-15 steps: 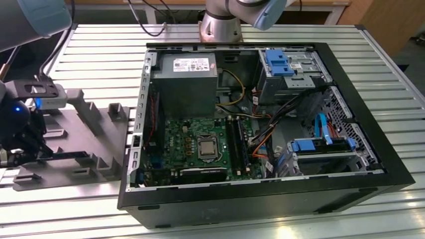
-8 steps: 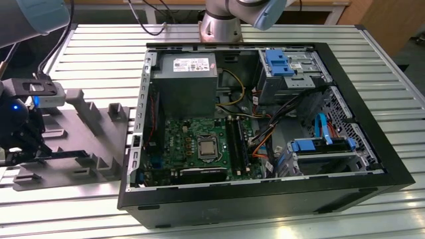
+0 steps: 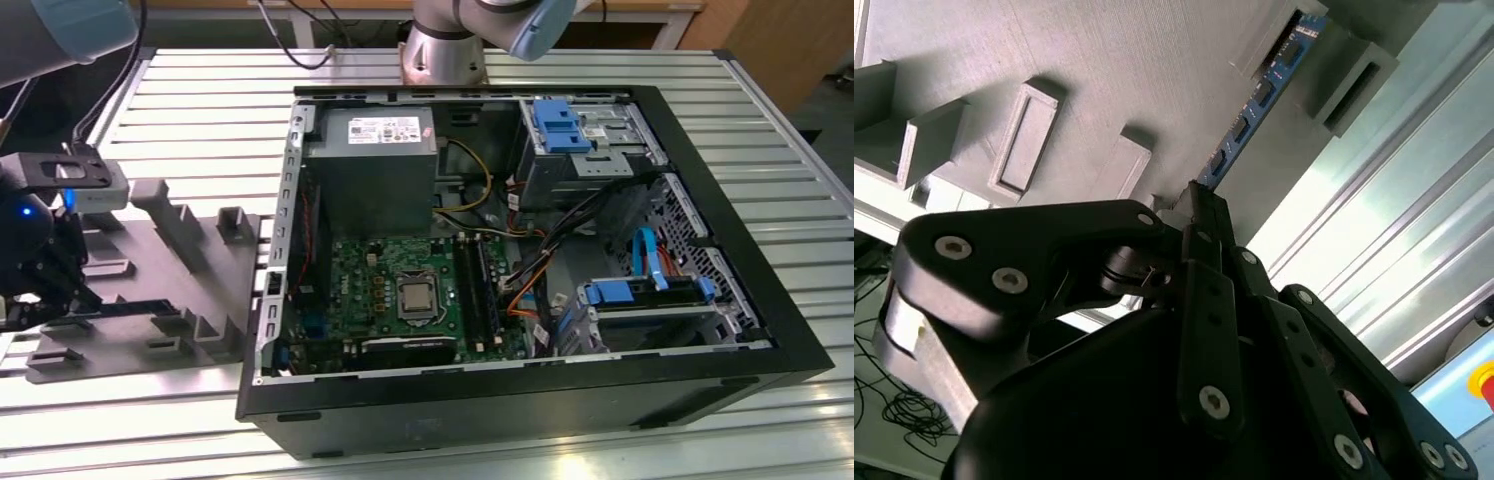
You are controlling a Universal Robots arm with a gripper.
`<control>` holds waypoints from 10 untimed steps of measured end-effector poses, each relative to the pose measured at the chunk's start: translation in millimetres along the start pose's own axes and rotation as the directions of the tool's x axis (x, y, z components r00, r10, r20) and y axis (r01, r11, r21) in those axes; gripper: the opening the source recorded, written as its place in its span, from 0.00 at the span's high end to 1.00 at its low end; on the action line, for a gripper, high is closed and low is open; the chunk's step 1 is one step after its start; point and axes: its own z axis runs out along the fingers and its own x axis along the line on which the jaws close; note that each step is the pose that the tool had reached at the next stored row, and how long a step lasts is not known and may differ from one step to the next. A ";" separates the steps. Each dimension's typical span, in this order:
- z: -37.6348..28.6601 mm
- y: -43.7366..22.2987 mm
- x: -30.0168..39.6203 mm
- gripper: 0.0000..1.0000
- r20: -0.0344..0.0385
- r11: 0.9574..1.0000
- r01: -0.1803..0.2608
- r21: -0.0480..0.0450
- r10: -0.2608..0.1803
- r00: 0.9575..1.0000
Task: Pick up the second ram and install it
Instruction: 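Pick up the second ram and move it above second insertion slot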
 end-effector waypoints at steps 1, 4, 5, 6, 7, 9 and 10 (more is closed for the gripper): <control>-0.8 0.0 0.0 0.89 0.000 1.000 0.000 0.000 0.000 1.000; -3.5 0.1 -0.1 0.89 0.000 1.000 0.000 0.000 0.000 1.000; -4.4 0.2 -0.1 0.89 0.000 1.000 0.000 0.000 0.000 1.000; -5.3 0.2 -0.1 0.89 0.000 1.000 0.000 0.000 0.000 1.000; -6.1 0.2 -0.2 0.89 0.000 1.000 0.000 0.000 0.000 1.000; -7.2 0.2 -0.2 0.89 0.000 1.000 0.000 0.000 0.000 1.000; -7.8 0.3 -0.2 0.89 0.000 1.000 0.000 0.000 0.000 1.000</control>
